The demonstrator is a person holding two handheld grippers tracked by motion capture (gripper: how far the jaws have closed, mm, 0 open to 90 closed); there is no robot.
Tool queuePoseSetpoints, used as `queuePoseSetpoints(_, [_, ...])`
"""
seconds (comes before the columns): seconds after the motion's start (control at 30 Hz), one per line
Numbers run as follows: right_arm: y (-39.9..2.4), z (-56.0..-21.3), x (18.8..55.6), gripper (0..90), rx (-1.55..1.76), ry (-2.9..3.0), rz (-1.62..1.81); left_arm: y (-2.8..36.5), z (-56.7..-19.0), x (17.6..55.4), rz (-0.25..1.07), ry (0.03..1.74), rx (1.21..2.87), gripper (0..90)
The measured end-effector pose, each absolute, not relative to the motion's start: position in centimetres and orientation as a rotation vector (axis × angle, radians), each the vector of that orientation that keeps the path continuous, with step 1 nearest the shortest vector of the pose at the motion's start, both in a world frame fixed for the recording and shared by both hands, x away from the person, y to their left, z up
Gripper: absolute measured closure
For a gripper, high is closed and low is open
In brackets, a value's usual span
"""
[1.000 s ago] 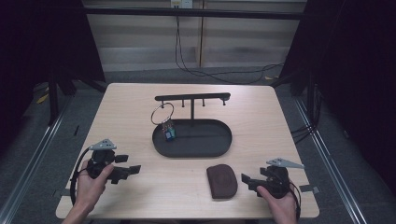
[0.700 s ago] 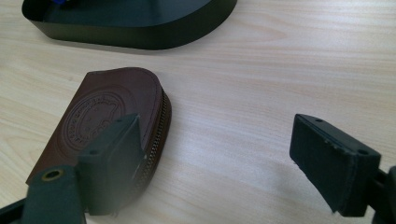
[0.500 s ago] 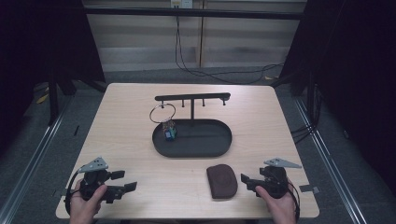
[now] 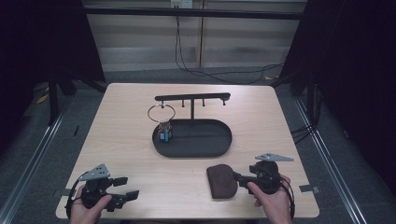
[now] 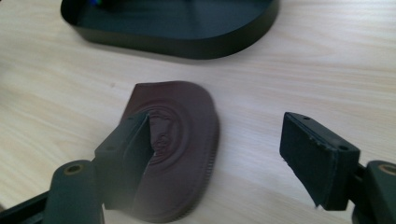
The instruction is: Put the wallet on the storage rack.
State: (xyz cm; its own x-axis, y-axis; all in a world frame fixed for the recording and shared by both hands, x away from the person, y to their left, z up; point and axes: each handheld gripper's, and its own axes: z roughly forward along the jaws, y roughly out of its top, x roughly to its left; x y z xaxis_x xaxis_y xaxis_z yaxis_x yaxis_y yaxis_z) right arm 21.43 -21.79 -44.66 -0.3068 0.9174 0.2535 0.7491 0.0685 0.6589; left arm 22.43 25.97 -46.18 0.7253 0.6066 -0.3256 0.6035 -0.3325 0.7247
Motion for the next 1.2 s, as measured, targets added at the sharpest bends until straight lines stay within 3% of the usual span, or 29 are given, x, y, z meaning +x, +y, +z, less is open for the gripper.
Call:
queuePoseSetpoints(0.37, [-19.6, -44.3, 24.4, 23.9, 1.785, 2.302, 0.946, 26.7, -45.8, 22.7, 0.046, 0.917, 2.013, 24.2])
queuePoseSetpoints(0.53, [-19.7, -44.3, 25.3, 31.3, 1.887, 2.385, 0.924, 27.1, -45.6, 22.8, 0.042, 0.906, 1.982, 24.4])
queuePoseSetpoints(0.77, [-19.6, -43.7, 26.4, 33.5, 1.929, 2.478, 0.741, 27.0, -45.7, 22.8, 0.032, 0.905, 1.989, 24.3])
queuePoseSetpoints(1.2, [-17.9, -45.6, 28.2, 36.0, 2.001, 2.562, 0.571, 26.6, -45.8, 22.8, 0.042, 0.894, 2.027, 24.6])
